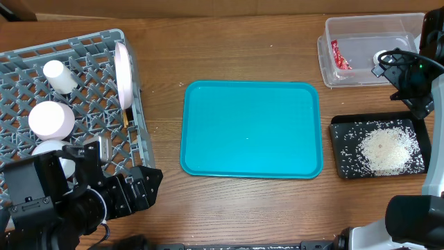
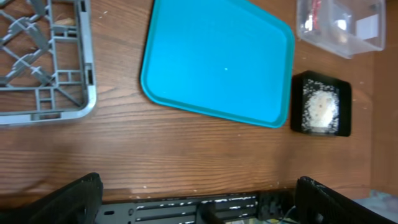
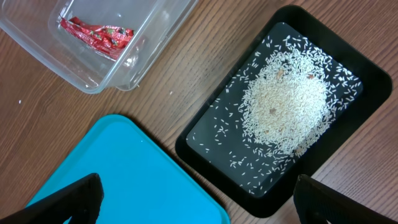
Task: Sort waste into correct bins and load items into the dishwasher
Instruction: 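Release the plate and withdraw the left gripper toward the front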
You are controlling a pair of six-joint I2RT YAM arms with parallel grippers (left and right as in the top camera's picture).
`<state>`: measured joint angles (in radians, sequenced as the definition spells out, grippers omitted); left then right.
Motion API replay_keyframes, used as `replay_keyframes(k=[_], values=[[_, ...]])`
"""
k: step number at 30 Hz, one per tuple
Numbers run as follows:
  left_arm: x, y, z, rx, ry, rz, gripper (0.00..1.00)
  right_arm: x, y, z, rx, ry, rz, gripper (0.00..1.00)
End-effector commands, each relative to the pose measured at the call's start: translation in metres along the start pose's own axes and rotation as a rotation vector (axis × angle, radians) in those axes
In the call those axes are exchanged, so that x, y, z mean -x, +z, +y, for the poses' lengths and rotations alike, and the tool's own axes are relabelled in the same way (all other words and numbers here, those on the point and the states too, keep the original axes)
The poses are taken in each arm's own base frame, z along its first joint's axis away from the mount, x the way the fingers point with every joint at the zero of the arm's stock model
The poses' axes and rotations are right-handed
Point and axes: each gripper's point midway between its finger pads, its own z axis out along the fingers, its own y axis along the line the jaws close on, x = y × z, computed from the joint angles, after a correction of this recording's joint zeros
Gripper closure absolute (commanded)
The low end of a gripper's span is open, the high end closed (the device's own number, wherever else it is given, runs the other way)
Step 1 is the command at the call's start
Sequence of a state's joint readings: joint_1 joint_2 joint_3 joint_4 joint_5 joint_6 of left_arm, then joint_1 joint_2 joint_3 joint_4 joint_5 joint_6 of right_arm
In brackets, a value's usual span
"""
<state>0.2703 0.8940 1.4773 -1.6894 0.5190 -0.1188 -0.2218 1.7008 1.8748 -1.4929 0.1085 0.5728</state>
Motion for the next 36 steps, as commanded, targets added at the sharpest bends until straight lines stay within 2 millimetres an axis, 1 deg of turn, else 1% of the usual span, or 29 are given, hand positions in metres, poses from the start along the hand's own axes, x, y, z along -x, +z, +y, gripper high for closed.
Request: replay_keyframes(k=[1, 3, 6, 10, 12, 15, 19, 21, 24, 30, 36], values=[[-0.005, 0.008, 0.009, 0.029, 0.077, 0.031, 0.0, 0.003, -0.003, 0.0, 0.003, 0.006, -0.015, 0.0], [-0.006, 0.016, 0.014, 0.028, 0.128, 0.038, 0.0, 0.003, -0.003, 0.0, 0.002, 0.006, -0.015, 0.0], [-0.002, 0.034, 0.024, 0.025, 0.22, -0.012, 0.0, 0.003, -0.003, 0.0, 0.002, 0.006, -0.015, 0.0], [0.005, 0.068, 0.034, -0.006, 0.324, -0.123, 0.0, 0.003, -0.003, 0.0, 0.003, 0.006, -0.015, 0.0], [0.008, 0.086, 0.034, -0.044, 0.393, -0.193, 0.0, 0.003, -0.003, 0.0, 0.003, 0.006, -0.015, 0.0], [0.017, 0.109, 0.036, -0.075, 0.495, -0.318, 0.0, 0.003, -0.003, 0.0, 0.003, 0.006, -0.015, 0.0], [0.025, 0.132, 0.041, -0.099, 0.596, -0.486, 0.0, 0.003, -0.003, 0.0, 0.003, 0.006, -0.015, 0.0], [0.026, 0.14, 0.045, -0.104, 0.629, -0.552, 0.0, 0.003, -0.003, 0.0, 0.003, 0.006, -0.015, 0.0], [0.019, 0.154, 0.05, -0.125, 0.661, -0.602, 0.0, 0.003, -0.003, 0.0, 0.003, 0.006, -0.015, 0.0], [0.015, 0.169, 0.059, -0.132, 0.711, -0.704, 0.0, 0.003, -0.003, 0.0, 0.003, 0.006, -0.015, 0.01], [0.018, 0.17, 0.059, -0.139, 0.77, -0.824, 0.0, 0.003, -0.003, 0.0, 0.003, 0.006, -0.015, 0.0]])
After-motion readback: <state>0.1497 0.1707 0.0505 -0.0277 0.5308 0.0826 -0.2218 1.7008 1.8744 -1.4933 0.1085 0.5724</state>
